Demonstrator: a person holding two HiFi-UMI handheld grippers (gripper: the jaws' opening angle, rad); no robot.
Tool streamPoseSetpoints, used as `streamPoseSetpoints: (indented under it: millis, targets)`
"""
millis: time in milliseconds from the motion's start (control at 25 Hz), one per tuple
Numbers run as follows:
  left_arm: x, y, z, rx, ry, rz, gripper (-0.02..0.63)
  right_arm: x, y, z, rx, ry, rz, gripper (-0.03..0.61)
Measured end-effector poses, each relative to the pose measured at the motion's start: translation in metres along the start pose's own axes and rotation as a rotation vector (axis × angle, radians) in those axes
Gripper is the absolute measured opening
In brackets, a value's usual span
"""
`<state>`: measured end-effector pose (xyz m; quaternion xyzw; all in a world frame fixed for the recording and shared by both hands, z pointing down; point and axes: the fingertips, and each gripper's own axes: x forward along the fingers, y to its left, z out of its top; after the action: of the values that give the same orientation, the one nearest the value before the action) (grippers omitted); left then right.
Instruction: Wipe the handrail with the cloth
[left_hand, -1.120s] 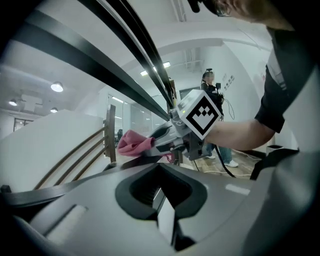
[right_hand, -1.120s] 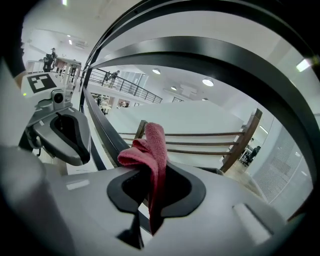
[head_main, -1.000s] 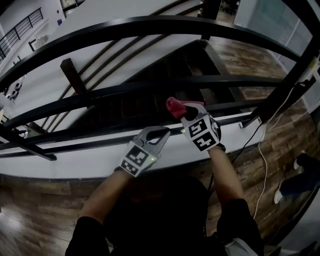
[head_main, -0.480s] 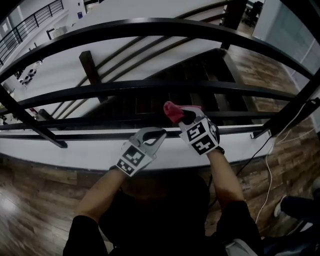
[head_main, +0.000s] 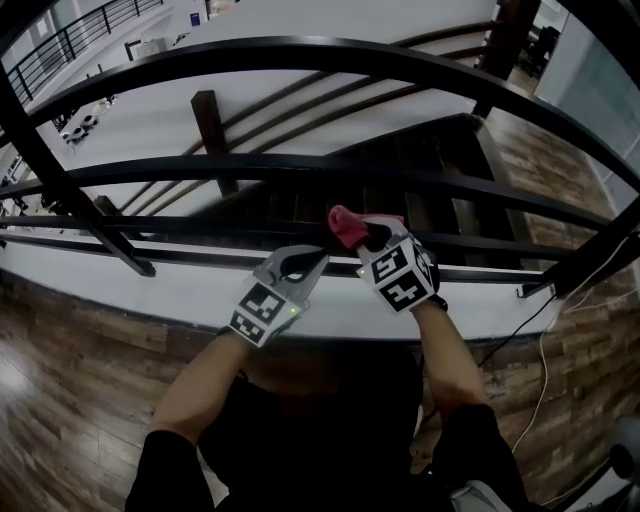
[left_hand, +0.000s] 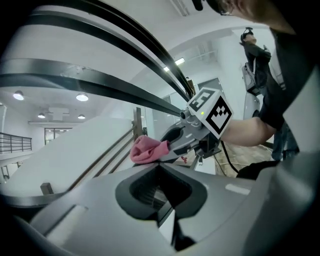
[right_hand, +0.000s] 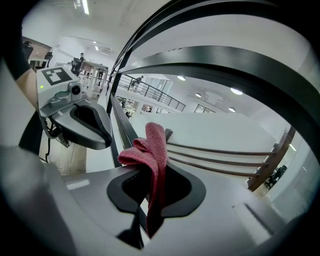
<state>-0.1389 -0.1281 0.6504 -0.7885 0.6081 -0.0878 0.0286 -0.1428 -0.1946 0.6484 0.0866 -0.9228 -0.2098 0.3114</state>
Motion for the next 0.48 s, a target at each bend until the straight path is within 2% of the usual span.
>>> streamPoseSetpoints:
  millis: [160, 200, 360, 480]
  targets:
    - [-0.024, 0.015, 0.000, 0.157, 0.069, 0.018, 0.000, 0.011, 0.011, 0.009, -0.020, 0.023, 0.011, 0.051]
    - [-0.031, 0.019, -0.002, 0.163, 0.077, 0.032, 0.000, 0.014, 0.014, 0.012, -0.029, 0.029, 0.012, 0.051]
    - [-0.053, 0.029, -0.015, 0.092, 0.074, 0.078, 0.000, 0.027, 0.030, 0.026, -0.064, 0.044, 0.023, 0.051]
    - [-0.067, 0.034, -0.026, 0.075, 0.078, 0.101, 0.000, 0.037, 0.041, 0.038, -0.079, 0.055, 0.032, 0.051]
